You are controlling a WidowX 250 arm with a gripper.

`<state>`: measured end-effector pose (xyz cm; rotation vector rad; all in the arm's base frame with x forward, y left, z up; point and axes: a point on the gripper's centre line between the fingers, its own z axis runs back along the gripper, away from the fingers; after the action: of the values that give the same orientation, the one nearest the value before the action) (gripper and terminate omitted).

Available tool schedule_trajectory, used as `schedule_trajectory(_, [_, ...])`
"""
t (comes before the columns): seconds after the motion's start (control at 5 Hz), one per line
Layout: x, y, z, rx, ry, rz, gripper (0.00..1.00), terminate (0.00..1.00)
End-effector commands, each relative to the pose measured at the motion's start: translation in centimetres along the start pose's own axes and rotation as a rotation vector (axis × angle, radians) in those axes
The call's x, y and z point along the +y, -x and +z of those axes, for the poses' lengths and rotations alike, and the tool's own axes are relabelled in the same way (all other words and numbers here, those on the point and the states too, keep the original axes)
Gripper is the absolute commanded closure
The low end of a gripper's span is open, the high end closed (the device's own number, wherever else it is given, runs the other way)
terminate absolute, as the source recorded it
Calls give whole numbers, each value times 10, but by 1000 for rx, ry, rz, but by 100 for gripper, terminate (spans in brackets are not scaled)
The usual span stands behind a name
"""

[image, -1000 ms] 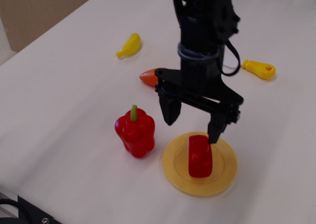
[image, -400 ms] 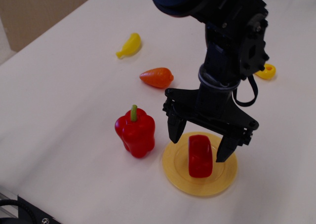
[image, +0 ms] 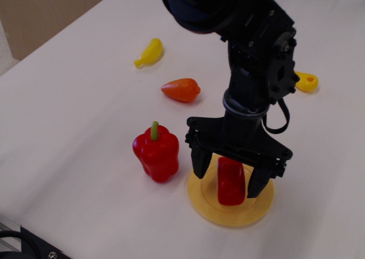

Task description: Take sushi off plate

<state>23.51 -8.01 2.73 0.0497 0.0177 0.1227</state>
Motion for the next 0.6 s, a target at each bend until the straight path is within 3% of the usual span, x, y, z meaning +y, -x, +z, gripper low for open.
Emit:
schedule_trajectory(0.0, [2,-5,-9,-2,44,13,0,0])
schedule_trajectory(0.2, [1,-5,-12,-23,69,19,0,0])
schedule_trajectory(0.4, [1,-5,-9,-13,110,5,100,0])
